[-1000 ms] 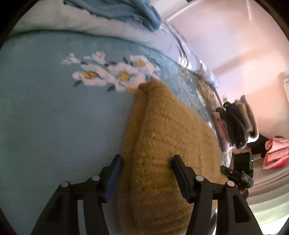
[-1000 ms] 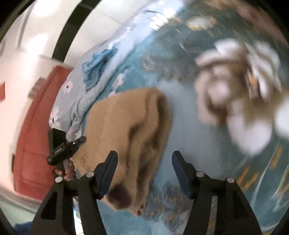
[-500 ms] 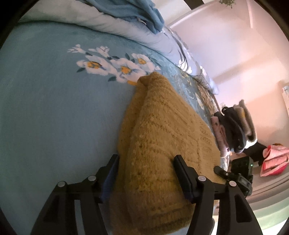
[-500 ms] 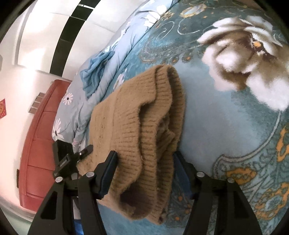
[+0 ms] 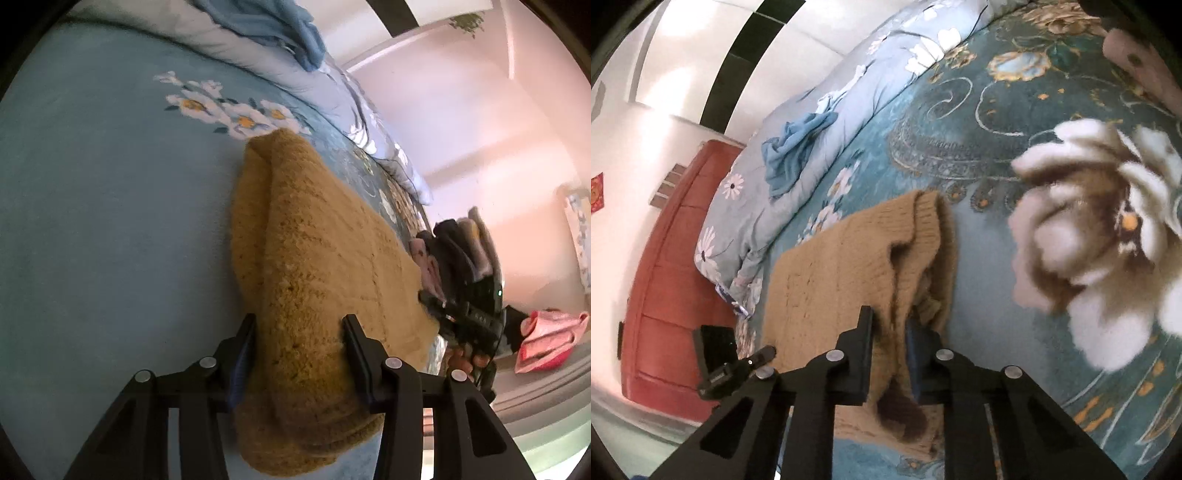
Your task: Fold clothes
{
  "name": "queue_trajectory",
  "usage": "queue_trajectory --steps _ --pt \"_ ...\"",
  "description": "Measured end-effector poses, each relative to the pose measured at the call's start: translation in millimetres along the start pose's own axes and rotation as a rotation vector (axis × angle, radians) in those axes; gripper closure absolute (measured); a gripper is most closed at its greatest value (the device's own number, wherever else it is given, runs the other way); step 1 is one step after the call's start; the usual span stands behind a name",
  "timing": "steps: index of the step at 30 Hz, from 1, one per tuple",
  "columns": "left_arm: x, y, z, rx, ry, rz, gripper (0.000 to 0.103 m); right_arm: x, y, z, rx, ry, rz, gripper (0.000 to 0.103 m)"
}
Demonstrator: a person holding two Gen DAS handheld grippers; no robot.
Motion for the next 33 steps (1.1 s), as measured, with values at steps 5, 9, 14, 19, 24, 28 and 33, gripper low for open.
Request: queue_trajectory --steps 5,9,14,19,24,28,33 --pt "-10.8 5.5 2.1 -0.032 -0.017 -0.021 0.04 11.0 3.6 -6.9 -0.012 -0.027 -0.022 0.061" --pt "-19.4 0.3 11.5 -0.035 0.026 -0.032 0.026 19.5 -0.5 -15.6 -0.029 -0.075 -0.025 0.051" --pt "-21.4 -15.2 14.4 -0.023 0.047 0.002 0.015 24.7 -16.0 -15.5 -0.032 -0.09 -0.009 0.041" --pt "-15.1 -27.9 -0.1 0.024 -0.028 0.077 0.0 22.7 -26.7 -6.7 -0.031 -0.077 -0.009 0.037" --pt "-18.4 -37.6 -10.7 -0.053 -0.067 0.166 0.0 21.2 -35.2 -2.1 -0.045 -0.078 -0.016 0.037" --pt "-17.8 -37.1 -11.3 -0.048 -0.047 0.156 0.0 21.6 -40.0 1.1 -0.053 -0.079 -0.023 0.039" --pt "-13.9 -37.3 -17.3 -0.013 -0.043 0.143 0.01 24.1 -43.5 2.8 -0.08 -0.107 -0.024 0.058"
Point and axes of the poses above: each gripper's, at about its wrist camera, not at the fingertips, and y roughly against the way its jaws point, z to its left, x to its underside, the point moved 2 cm from there along -y, roughly the way its jaws point, and after that the axes turned 1 degree about y, right-handed, at the moved point
